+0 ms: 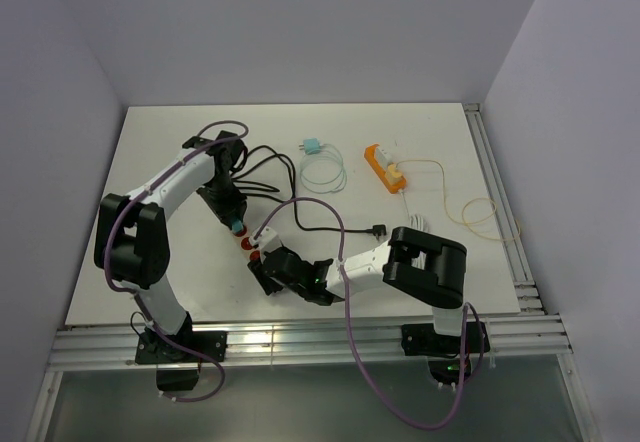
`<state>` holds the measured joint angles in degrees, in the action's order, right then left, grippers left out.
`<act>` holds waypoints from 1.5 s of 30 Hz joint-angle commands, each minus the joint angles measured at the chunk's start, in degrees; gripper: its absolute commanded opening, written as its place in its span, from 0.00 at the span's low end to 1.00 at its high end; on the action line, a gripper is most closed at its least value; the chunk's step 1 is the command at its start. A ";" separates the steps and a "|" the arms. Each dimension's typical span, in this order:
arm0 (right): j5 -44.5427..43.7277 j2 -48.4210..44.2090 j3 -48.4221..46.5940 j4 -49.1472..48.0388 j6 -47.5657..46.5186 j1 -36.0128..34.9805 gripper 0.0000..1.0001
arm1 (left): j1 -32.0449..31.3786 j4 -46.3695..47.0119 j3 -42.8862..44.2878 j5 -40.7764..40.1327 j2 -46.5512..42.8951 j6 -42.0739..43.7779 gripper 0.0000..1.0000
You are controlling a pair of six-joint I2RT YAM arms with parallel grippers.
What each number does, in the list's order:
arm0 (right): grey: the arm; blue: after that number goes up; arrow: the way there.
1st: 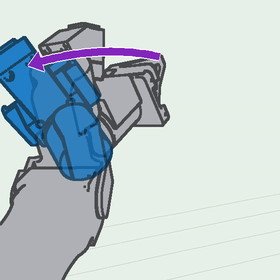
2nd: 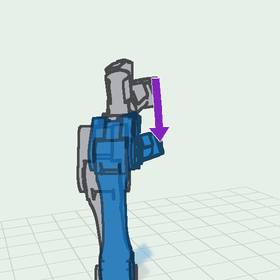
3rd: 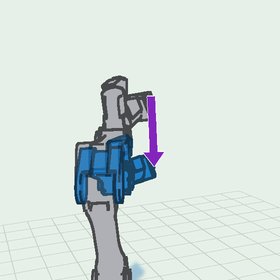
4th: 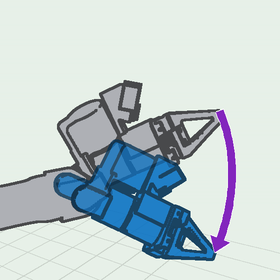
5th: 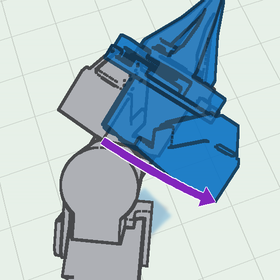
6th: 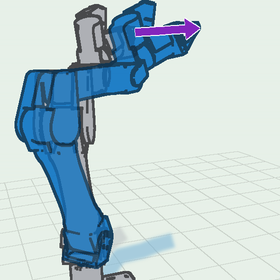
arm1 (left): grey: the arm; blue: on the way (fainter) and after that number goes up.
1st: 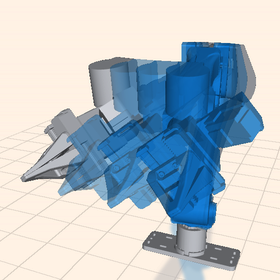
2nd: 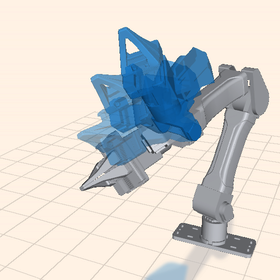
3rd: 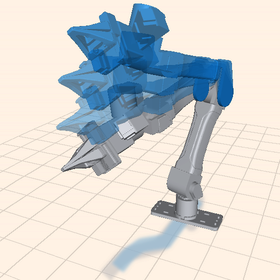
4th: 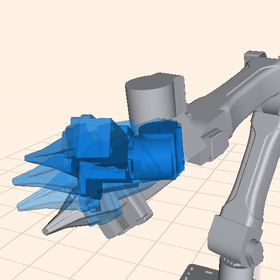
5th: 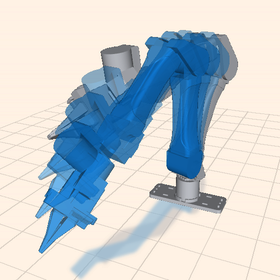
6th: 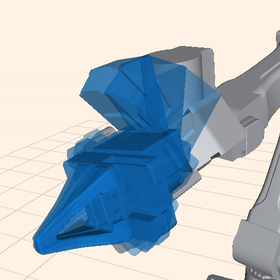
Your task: Insert the plug
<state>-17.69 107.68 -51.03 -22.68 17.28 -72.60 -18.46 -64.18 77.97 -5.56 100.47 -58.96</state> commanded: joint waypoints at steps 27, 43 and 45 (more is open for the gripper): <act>0.99 -0.36 0.58 -1.93 1.62 0.18 0.00 | -2.72 0.73 -4.85 -3.93 -1.15 2.53 0.00; 1.08 -0.45 0.84 -2.11 1.88 0.26 0.00 | -4.83 5.38 -8.62 -6.83 0.69 5.43 0.00; 1.17 -0.36 1.01 -2.28 1.97 0.18 0.00 | -4.92 5.56 -8.89 -6.57 1.05 5.08 0.00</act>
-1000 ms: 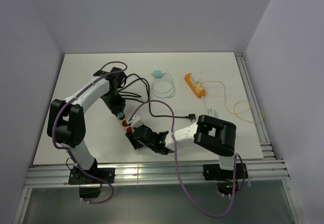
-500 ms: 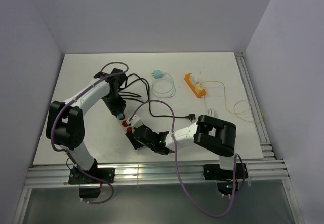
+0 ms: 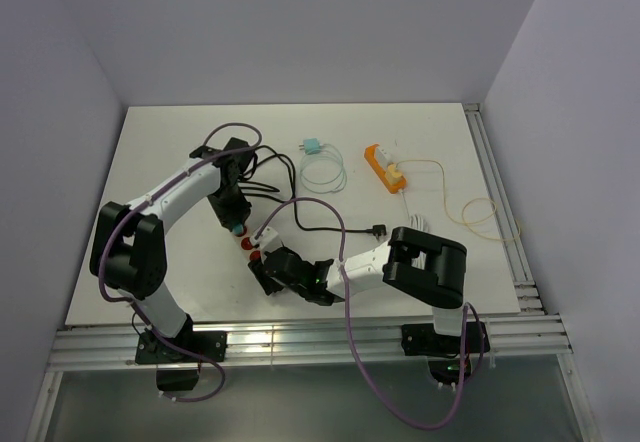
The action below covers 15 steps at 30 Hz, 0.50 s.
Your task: Insert the plug
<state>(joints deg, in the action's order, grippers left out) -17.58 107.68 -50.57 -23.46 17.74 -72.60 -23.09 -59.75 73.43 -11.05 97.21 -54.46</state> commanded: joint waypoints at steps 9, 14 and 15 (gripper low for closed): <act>1.24 -0.27 0.47 -1.50 1.60 0.18 0.00 | -1.60 0.95 -5.40 -0.20 4.48 -2.75 0.00; 1.50 -0.28 0.64 -1.94 1.77 0.18 0.00 | -2.31 1.11 -7.24 2.42 5.71 -7.94 0.00; 1.59 -0.28 0.47 -1.76 1.69 0.18 0.00 | -2.31 1.38 -8.20 2.78 5.71 -8.64 0.00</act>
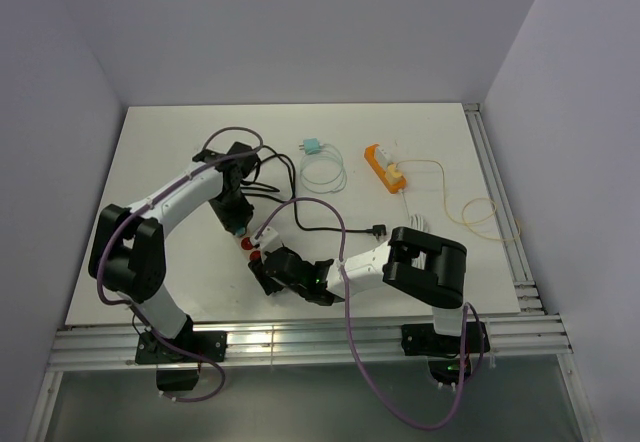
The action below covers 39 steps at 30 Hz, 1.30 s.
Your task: Insert the plug
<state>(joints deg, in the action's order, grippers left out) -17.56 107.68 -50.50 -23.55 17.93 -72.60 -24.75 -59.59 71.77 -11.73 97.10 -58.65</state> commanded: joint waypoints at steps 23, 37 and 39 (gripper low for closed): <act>1.57 -0.63 0.67 -1.32 1.58 0.18 0.00 | -0.21 -5.09 -1.20 -2.69 0.81 -4.72 0.00; 1.39 -0.63 1.02 -1.15 2.19 0.18 0.00 | 4.62 -9.31 7.86 5.40 -4.29 0.03 0.00; 1.48 -0.54 1.02 -1.23 2.28 0.09 0.00 | 4.71 -9.66 8.39 5.31 -4.64 0.38 0.00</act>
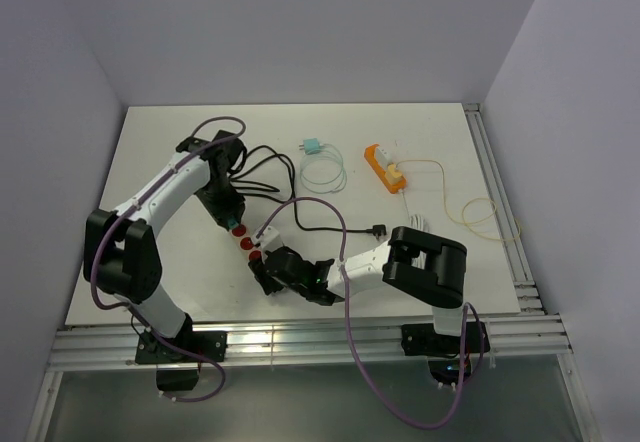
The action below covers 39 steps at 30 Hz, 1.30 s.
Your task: Insert the plug
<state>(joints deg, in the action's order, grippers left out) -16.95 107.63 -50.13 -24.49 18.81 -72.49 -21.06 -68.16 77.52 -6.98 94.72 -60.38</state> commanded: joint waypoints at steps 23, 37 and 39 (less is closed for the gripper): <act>1.66 -7.15 1.52 3.13 3.69 0.24 0.75 | 3.83 5.66 -1.48 15.06 -13.23 10.88 0.00; 39.16 -40.56 8.37 8.25 17.02 20.76 0.93 | 3.74 30.79 -11.77 50.91 -33.89 19.78 0.01; 45.91 -44.34 8.12 8.93 19.68 25.09 0.88 | 3.66 32.56 -10.90 53.73 -34.68 20.21 0.00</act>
<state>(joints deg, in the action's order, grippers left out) 11.31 67.24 -43.44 -13.02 31.88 -53.17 -17.26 -46.04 66.06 34.20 61.76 -42.28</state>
